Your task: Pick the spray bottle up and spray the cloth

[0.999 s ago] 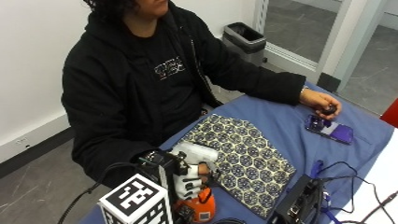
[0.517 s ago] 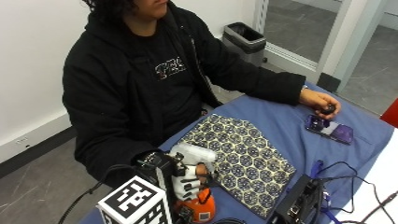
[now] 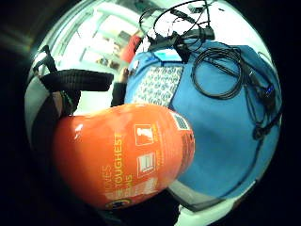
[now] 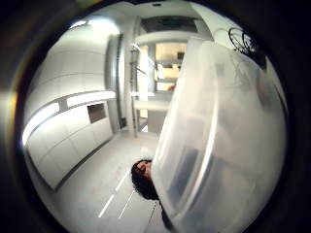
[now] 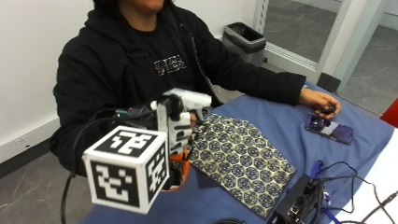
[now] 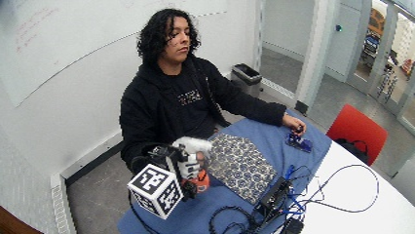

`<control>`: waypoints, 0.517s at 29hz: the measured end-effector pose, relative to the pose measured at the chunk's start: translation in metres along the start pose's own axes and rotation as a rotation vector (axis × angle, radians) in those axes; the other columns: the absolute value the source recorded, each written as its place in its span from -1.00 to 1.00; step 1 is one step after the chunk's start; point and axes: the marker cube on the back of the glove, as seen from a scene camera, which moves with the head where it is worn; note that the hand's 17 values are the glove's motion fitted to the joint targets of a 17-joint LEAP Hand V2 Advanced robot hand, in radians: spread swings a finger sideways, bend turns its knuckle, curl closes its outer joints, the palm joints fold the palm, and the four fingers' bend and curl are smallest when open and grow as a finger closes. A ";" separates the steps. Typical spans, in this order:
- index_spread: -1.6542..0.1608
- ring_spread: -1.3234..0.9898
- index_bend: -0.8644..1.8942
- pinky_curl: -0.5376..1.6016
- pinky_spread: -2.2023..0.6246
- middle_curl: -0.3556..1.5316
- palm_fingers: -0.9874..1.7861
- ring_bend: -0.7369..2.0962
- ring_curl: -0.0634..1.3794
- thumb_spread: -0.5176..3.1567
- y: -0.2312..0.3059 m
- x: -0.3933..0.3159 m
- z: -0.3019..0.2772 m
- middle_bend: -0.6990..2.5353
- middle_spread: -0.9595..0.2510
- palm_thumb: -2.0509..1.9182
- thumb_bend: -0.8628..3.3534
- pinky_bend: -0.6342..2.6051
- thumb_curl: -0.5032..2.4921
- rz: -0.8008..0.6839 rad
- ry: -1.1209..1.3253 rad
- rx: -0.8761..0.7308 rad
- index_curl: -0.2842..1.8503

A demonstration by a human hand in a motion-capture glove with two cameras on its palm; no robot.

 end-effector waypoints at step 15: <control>0.56 -0.04 -0.13 -0.09 0.36 0.03 0.67 0.06 -0.20 -0.09 -0.006 -0.006 0.063 -0.13 0.30 0.55 -0.59 -0.29 -0.31 0.477 0.508 -0.605 -0.20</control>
